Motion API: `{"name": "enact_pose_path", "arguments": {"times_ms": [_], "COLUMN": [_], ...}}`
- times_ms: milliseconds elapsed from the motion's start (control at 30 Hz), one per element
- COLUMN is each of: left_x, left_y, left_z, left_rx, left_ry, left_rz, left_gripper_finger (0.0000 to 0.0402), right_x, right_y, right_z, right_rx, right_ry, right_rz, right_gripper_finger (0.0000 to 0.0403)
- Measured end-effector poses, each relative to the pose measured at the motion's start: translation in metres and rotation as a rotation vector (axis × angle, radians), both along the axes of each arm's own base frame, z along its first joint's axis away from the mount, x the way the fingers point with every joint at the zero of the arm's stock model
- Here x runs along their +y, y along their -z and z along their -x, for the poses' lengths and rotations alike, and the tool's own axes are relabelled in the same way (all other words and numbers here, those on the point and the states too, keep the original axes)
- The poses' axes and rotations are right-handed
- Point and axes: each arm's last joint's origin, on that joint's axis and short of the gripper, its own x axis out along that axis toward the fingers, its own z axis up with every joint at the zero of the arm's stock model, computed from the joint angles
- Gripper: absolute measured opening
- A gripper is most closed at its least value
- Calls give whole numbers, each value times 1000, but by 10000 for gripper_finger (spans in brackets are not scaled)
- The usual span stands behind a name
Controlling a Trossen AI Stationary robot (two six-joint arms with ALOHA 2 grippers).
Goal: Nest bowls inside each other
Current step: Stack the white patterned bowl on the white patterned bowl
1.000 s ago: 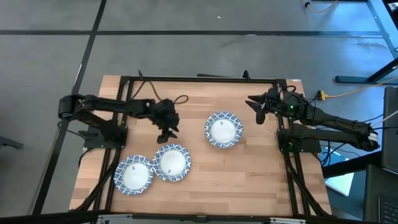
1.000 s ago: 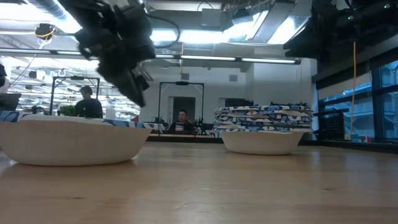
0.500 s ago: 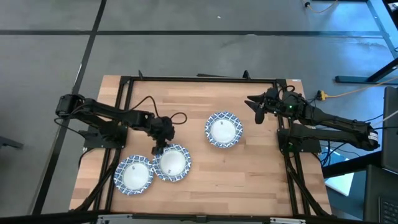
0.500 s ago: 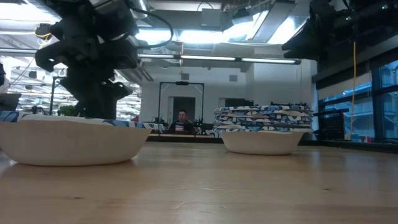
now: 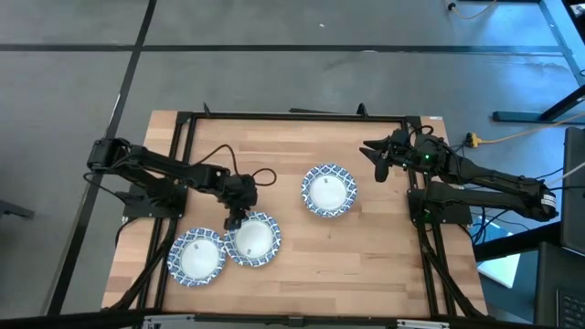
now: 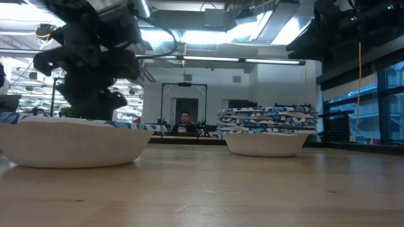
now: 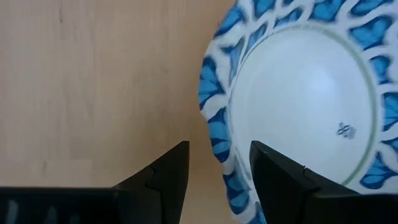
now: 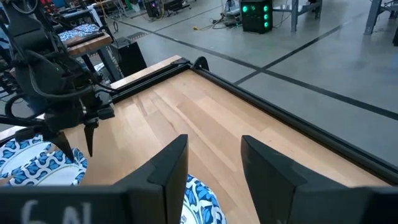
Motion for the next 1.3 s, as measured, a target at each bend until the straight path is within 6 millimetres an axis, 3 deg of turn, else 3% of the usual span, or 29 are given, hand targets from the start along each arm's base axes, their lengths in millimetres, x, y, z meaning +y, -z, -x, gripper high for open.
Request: {"name": "enact_pose_path", "arguments": {"times_ms": [300,467,733,900,1067,1300], "left_x": [0,6,27,44,68,100], "left_y": [9,7,6,3,-15,-66], "left_z": [-5,-7,-7,-10,-19,-39], "left_rx": [18,-15,-26,-97,-186,-369], "left_ry": [-3,-23,-91,-125,-186,-216], "left_rz": [-7,-2,48,143,200,231], "left_gripper_finger": [154,113,13,7,3,2], "right_x": [0,0,0,0,0,0], "right_y": [0,0,0,1,3,3], "right_z": [0,0,0,0,1,1], "right_rx": [2,5,5,17,33,45], "right_ry": [-1,-1,-1,-1,-1,-7], "right_rz": [2,2,2,-2,-7,16], "right_gripper_finger": [150,150,150,150,150,150]}}
